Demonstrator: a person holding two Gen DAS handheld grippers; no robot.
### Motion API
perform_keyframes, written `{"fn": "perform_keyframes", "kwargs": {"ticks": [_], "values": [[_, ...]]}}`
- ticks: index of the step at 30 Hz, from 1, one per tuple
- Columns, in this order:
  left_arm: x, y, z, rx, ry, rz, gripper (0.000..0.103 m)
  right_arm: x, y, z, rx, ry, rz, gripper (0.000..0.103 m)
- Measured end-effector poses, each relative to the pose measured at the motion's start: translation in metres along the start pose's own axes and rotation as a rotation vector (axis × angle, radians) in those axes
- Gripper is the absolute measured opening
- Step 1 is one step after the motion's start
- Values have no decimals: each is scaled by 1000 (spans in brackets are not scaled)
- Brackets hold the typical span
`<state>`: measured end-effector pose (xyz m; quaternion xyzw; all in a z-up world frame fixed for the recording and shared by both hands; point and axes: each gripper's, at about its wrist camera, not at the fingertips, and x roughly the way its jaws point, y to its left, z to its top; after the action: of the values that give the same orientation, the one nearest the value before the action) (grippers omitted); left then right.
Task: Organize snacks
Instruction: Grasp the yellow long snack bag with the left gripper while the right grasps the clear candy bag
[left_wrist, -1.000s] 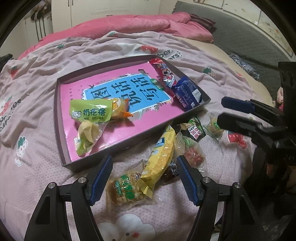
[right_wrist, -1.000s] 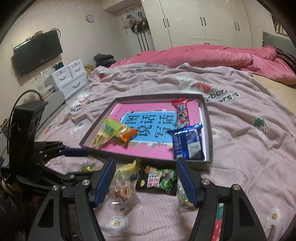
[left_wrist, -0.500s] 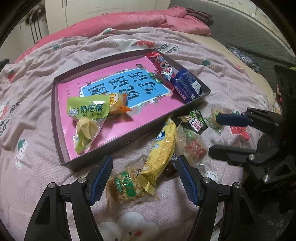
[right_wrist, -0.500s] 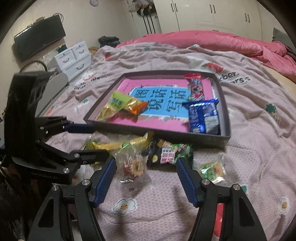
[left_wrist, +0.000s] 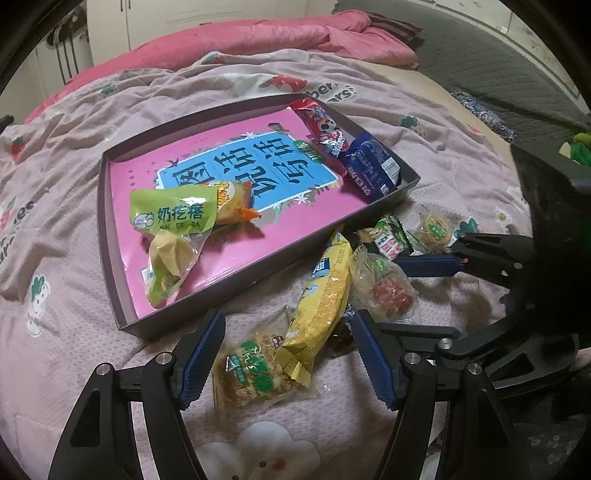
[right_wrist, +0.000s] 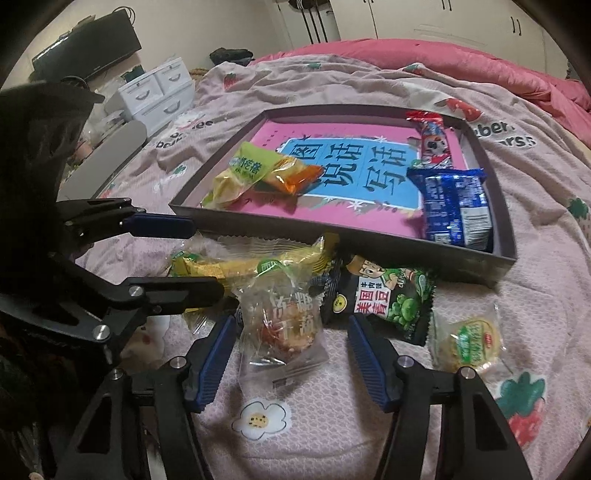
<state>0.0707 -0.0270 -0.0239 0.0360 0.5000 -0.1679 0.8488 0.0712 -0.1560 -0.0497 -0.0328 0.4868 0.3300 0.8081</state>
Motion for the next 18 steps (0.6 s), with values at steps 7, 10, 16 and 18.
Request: {"fn": "perform_keyframes", "kwargs": {"ticks": [7,10,16,18], "values": [[5,0,1,-7,14,-13,73,4,-5,3,8,-7,42,43],[6,0,1,-11,16,-19,73,3,-4,5,3,-19,44,43],[12,-3,3,-5,26,-29,73,-13,-14,5,47,-61,35,43],[15,-5,4,-2,29,-34,73,-22,-20,6,69,-85,19,43]]}}
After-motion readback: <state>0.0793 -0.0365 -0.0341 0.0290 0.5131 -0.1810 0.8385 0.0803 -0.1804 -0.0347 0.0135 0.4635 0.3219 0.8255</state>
